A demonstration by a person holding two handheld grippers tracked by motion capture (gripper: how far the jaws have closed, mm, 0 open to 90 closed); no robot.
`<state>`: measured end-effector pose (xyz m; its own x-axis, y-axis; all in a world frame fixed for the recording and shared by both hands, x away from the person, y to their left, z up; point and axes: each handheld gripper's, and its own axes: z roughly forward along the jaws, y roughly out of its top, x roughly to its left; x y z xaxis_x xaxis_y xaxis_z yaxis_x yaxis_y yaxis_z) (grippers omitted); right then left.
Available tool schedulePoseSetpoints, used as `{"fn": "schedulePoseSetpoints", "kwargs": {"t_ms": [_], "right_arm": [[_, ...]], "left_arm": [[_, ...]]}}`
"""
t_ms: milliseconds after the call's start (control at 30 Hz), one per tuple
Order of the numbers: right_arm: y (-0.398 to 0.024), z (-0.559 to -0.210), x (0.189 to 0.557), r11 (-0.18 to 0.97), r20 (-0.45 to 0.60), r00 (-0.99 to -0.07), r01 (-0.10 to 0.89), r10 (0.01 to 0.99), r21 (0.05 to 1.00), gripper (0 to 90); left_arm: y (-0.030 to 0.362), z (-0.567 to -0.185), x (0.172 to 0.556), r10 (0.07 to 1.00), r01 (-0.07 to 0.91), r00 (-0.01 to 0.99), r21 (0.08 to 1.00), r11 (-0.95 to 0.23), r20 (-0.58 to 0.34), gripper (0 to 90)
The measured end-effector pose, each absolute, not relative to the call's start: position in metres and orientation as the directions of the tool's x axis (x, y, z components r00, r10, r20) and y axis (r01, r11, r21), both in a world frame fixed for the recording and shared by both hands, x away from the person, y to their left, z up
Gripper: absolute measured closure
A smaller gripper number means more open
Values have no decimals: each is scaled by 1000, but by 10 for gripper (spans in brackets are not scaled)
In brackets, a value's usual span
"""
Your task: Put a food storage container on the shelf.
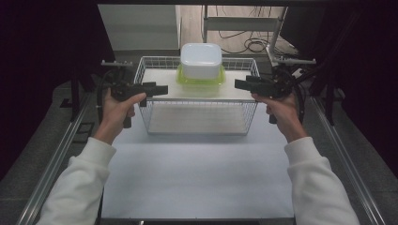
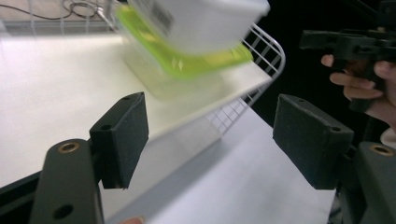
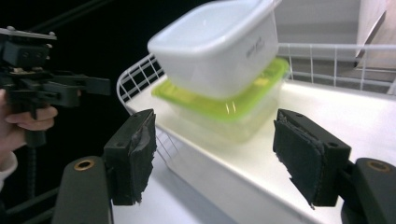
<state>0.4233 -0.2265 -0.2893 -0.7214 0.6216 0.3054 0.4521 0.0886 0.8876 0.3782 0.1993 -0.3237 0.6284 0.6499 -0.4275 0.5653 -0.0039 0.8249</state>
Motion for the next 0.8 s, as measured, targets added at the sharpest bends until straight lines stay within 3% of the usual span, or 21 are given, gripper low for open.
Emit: {"fn": "schedulePoseSetpoints", "kwargs": {"t_ms": [300, 700, 800], "right_arm": [[-240, -340, 376, 177, 229, -754, 416, 616, 892, 282], [-267, -427, 329, 162, 337, -724, 524, 602, 836, 265], [-266, -441, 323, 227, 302, -728, 531, 616, 816, 245]], "left_arm": [[193, -380, 331, 676, 575, 629, 815, -73, -383, 254], [186, -452, 302, 743, 654, 558, 747, -119, -370, 262], [182, -454, 301, 746, 660, 558, 739, -134, -364, 262]]}}
